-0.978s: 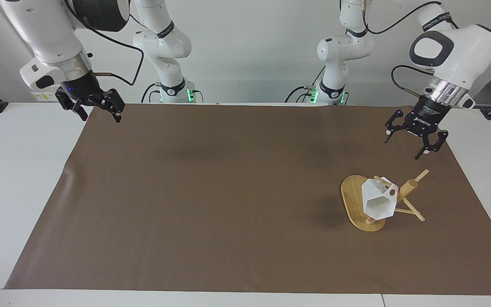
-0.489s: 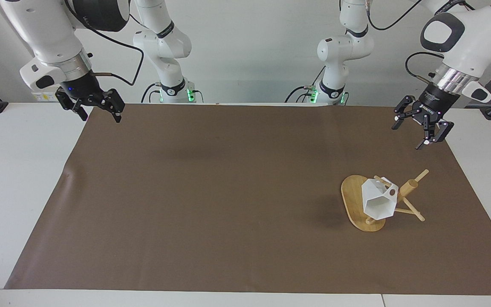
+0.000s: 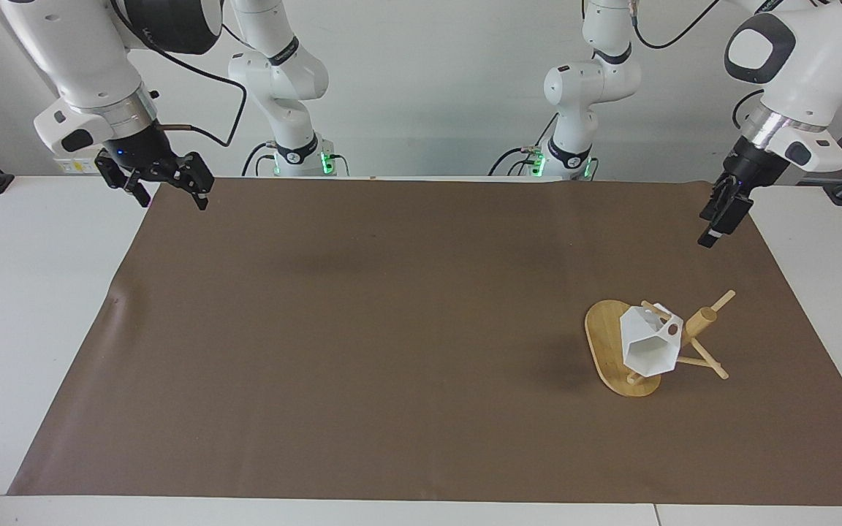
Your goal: Hang cup on rack
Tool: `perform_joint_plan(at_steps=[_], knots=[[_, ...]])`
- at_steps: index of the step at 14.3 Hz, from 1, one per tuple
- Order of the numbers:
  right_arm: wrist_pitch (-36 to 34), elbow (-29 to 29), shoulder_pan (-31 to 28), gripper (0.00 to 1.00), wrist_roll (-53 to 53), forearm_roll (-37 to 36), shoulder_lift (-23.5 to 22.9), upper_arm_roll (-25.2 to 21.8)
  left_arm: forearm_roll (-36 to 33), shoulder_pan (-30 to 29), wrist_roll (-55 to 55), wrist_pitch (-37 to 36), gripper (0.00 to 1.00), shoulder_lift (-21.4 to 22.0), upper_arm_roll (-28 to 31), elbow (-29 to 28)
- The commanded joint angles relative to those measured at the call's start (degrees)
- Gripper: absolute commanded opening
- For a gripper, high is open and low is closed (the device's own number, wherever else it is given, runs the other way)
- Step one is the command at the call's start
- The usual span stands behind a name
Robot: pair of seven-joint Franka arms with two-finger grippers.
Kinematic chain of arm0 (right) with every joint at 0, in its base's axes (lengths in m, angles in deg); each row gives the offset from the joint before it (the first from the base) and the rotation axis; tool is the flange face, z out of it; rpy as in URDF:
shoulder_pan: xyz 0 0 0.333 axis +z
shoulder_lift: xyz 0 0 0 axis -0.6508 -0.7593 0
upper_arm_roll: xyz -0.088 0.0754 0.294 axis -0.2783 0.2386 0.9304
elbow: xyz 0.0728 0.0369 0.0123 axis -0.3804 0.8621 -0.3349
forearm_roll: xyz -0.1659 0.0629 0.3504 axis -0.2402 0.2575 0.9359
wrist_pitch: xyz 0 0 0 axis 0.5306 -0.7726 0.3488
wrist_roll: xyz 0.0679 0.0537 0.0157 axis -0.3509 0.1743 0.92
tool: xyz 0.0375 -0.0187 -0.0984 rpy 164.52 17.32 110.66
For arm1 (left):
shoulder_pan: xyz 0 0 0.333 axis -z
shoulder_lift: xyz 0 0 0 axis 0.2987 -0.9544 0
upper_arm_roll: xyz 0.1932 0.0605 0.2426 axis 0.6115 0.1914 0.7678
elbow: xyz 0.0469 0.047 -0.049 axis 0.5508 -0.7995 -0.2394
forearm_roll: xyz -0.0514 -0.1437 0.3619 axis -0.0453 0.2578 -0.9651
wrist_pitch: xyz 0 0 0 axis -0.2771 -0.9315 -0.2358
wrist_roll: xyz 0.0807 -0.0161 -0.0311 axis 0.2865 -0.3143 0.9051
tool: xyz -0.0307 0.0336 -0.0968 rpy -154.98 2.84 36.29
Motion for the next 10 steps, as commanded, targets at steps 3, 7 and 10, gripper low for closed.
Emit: perform_joint_plan(at_steps=[3, 7, 10], knots=[[0.1, 0.63, -0.09, 1.0, -1.1, -0.17, 0.68, 0.03, -7.94, 2.86, -21.35, -6.51, 1.0, -0.81, -1.31, 2.51], [0.1, 0.63, -0.09, 1.0, -1.1, -0.17, 0.68, 0.03, -12.71, 5.16, -32.51, -13.98, 1.0, -0.9, -1.31, 5.85], [0.1, 0.63, -0.09, 1.0, -1.1, -0.17, 0.68, 0.03, -11.83, 5.25, -34.29, -14.97, 1.0, -0.11, -1.4, 4.63]])
